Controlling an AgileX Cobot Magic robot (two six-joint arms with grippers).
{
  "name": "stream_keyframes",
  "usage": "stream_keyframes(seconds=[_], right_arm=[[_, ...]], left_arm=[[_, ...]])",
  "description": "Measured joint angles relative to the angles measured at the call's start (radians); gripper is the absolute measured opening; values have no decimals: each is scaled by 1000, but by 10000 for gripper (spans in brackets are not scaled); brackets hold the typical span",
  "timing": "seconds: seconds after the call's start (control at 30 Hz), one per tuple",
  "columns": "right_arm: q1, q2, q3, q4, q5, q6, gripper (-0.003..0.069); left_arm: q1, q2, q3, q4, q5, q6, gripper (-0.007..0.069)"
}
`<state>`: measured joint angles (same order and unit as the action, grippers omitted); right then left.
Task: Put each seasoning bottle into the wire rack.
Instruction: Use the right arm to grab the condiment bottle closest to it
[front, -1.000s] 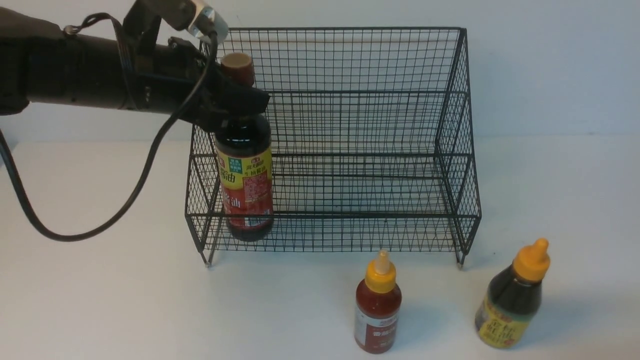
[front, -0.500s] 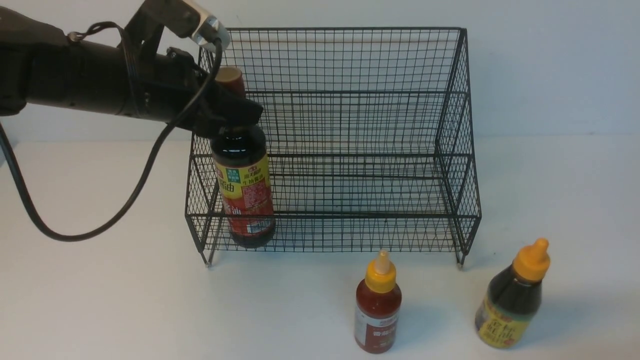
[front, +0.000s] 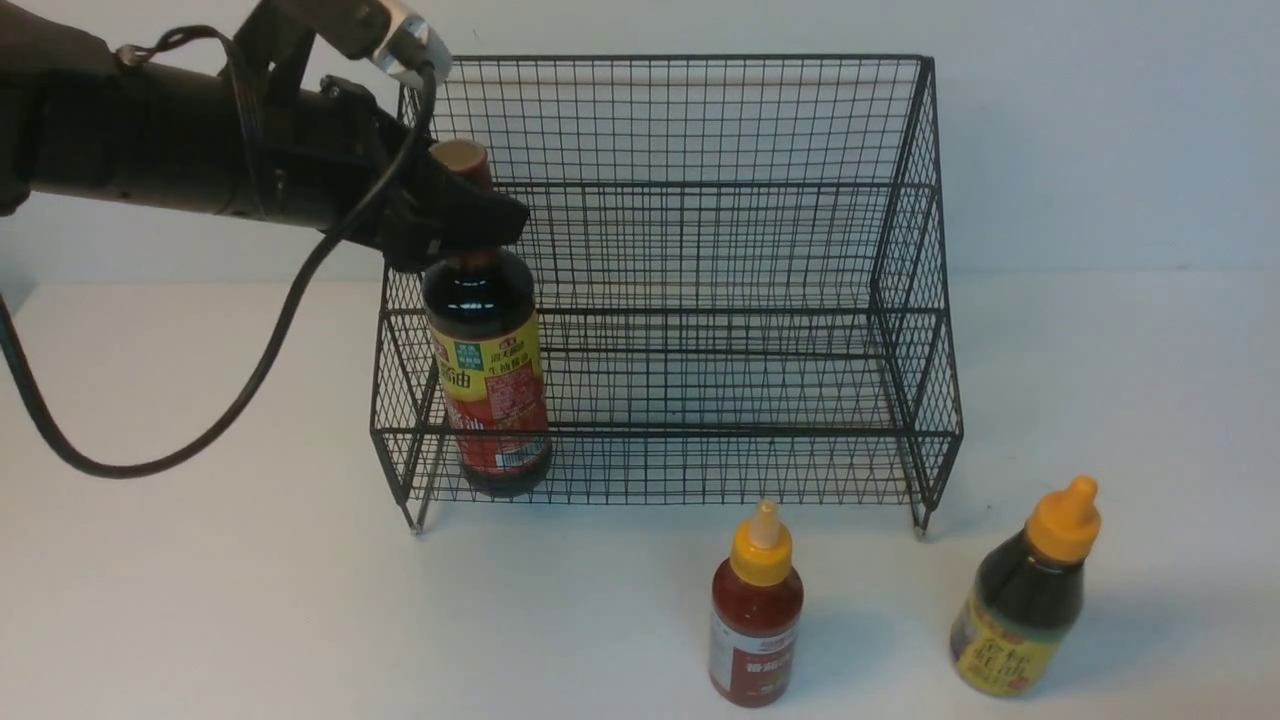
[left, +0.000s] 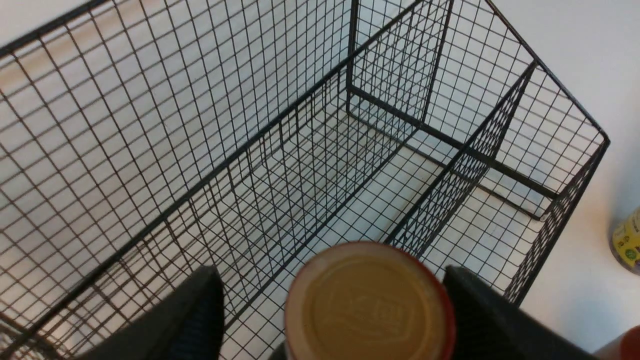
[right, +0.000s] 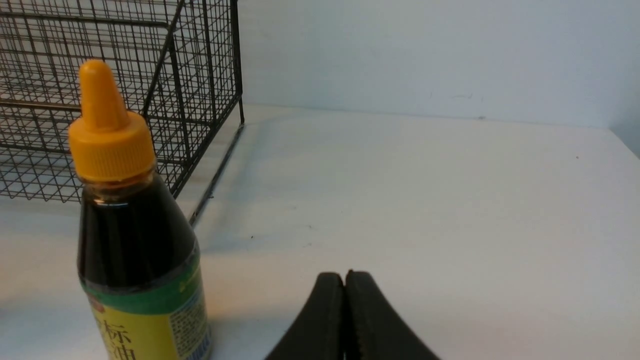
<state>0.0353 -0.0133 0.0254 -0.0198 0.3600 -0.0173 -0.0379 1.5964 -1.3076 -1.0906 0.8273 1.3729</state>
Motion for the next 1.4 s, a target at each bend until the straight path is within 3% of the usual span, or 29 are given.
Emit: stream_keyframes(seconds=[0.23,0.5,0.8,0.9,1.0,1.03,1.27,1.4], right_arm=[[0,0,0,0,0,0,-15],[0,0,0,0,0,0,-15],[0,0,0,0,0,0,-15],[0,0,0,2,0,1,-15],[0,0,2,82,-25,51,-15],[0,0,3,207,-49,120,-15],[0,0,3,616,-111,275,-15],[0,0,2,717,-113,269,-15]], left_arm=[[86,-82,0,17,65,-72,552],[221,-194,-1,61,326,-241,507],[343,-348,-2,188,398,-484,288],[346,-402,-2,200,404,-540,163],[346,-454,5,202,405,-553,55],[346,-490,23,202,405,-553,17],[346,-590,112,202,424,-550,-5],[346,-590,161,212,424,-550,-5]])
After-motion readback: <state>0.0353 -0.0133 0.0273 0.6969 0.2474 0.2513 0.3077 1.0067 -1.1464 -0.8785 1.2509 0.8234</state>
